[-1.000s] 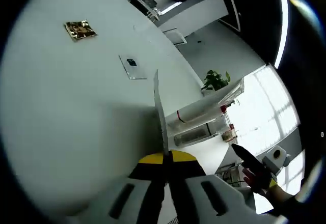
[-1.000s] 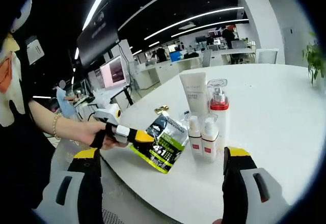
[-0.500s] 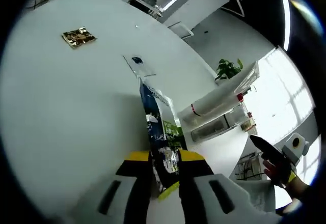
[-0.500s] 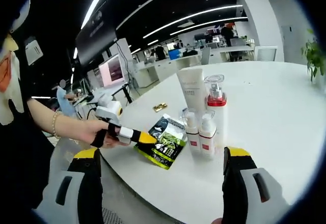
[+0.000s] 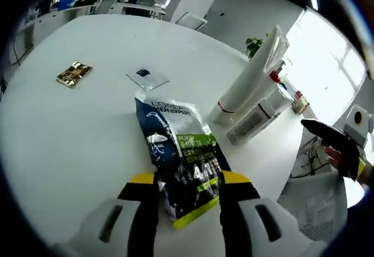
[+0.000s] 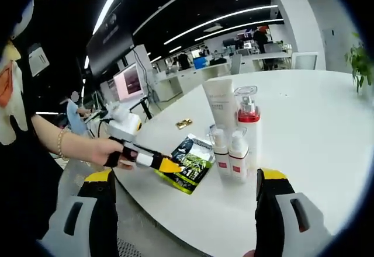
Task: Arrange the skincare products in the storage area until every visible bottle or jar stands upright without overlapping.
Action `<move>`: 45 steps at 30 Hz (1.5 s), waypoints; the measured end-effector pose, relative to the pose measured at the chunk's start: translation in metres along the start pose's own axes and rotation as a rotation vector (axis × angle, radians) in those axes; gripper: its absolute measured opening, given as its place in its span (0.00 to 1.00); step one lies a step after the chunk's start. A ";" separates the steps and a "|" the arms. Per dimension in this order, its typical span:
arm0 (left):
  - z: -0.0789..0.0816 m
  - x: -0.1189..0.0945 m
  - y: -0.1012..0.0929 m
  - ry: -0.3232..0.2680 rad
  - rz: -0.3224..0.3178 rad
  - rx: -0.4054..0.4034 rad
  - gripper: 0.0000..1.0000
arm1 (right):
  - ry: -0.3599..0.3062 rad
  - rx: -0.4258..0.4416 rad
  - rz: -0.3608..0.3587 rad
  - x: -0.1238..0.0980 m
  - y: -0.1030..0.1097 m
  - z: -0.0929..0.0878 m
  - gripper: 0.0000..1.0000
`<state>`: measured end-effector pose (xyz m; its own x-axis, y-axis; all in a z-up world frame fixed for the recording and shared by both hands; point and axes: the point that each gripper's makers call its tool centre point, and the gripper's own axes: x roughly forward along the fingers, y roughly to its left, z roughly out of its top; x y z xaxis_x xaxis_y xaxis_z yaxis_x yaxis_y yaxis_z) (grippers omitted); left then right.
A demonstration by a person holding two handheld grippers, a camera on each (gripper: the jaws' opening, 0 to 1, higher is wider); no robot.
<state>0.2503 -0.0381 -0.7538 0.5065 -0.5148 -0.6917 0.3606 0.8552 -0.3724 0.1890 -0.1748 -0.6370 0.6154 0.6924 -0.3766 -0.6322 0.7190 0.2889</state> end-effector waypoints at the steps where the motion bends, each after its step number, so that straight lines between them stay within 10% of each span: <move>1: -0.001 0.000 0.001 0.007 0.004 0.012 0.36 | 0.000 0.000 0.000 0.000 0.000 0.000 1.00; 13: 0.020 0.005 0.000 -0.014 0.041 0.521 0.54 | -0.001 0.004 -0.001 -0.001 0.000 0.000 1.00; 18: 0.028 0.016 -0.006 -0.032 -0.046 0.526 0.63 | -0.001 0.007 -0.001 -0.001 0.001 0.000 1.00; 31: 0.004 0.033 0.002 0.069 -0.048 0.579 0.73 | 0.003 0.018 -0.008 0.000 0.000 -0.001 0.99; 45: 0.012 0.040 -0.002 0.037 -0.031 0.561 0.73 | -0.003 0.027 -0.012 -0.001 -0.003 0.000 1.00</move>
<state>0.2797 -0.0610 -0.7732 0.4649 -0.5283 -0.7105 0.7413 0.6711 -0.0139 0.1902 -0.1776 -0.6377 0.6243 0.6842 -0.3770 -0.6118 0.7283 0.3086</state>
